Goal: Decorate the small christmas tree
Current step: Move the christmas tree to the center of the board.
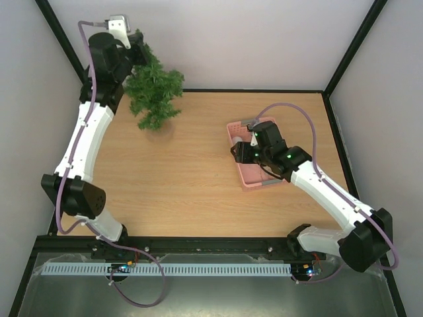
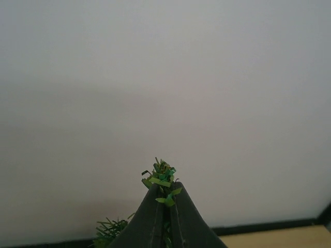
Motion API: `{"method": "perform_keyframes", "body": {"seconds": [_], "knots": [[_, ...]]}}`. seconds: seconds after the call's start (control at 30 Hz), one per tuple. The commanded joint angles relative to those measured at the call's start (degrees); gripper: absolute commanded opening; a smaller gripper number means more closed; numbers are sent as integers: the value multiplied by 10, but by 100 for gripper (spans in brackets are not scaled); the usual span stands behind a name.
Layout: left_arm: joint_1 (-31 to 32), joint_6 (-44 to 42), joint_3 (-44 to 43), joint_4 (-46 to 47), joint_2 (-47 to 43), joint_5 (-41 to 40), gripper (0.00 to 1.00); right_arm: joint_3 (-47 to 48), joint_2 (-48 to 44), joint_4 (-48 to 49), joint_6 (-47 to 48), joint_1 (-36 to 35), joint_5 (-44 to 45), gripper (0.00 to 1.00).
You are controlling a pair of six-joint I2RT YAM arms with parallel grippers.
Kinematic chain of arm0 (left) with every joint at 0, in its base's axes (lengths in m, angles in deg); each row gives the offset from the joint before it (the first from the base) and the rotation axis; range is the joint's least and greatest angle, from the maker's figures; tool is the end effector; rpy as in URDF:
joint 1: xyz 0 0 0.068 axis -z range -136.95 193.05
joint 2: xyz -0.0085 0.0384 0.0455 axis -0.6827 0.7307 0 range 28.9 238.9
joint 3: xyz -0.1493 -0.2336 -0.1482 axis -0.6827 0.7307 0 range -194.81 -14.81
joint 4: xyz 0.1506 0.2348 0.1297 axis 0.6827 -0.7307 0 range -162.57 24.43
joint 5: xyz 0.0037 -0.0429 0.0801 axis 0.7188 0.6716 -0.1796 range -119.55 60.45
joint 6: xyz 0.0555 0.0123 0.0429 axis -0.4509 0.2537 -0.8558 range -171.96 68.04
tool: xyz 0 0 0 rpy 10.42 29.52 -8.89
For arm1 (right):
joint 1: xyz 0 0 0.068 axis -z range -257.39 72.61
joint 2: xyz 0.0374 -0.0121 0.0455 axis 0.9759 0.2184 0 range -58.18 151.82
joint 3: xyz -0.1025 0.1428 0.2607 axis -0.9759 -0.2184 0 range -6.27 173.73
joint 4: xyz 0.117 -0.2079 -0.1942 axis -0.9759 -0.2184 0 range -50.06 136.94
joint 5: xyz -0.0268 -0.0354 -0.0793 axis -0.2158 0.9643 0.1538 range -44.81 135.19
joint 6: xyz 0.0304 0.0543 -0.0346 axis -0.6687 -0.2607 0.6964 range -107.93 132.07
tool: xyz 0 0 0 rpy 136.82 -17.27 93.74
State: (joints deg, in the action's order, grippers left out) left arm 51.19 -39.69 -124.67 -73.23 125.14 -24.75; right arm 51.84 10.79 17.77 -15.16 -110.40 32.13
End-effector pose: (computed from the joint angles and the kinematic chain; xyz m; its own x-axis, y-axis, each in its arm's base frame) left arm 0.4512 -0.0695 0.5597 0.0529 -0.2215 -0.9737 0.2400 0.9493 -0.2030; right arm 0.2529 0.1799 0.3192 -0.7887 0.0190 -0.6145 -0.3543 0.8028 0.4796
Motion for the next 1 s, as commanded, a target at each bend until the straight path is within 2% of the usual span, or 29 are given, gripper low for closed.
{"method": "perform_keyframes", "body": {"seconds": [0.0,0.23,0.43,0.47,0.53,0.7,0.83,0.97], "knots": [[7,-5,63,66,-67,-7,2,-12,-18,0,3,-2,13,61],[10,7,200,94,-155,-16,2,-16,-20,-3,3,-2,18,61],[10,14,209,63,-173,3,3,-12,-4,-16,1,-2,35,61],[10,14,209,59,-176,6,11,-13,1,-18,0,-2,36,61],[10,18,208,49,-183,10,35,-15,8,-21,-4,-2,39,62],[10,35,210,10,-207,22,68,-36,29,-14,-19,-2,33,64],[10,61,219,-50,-237,37,86,-64,42,-6,-32,-2,20,64],[12,81,296,-89,-306,57,98,-90,58,8,-43,-2,-13,64]]}}
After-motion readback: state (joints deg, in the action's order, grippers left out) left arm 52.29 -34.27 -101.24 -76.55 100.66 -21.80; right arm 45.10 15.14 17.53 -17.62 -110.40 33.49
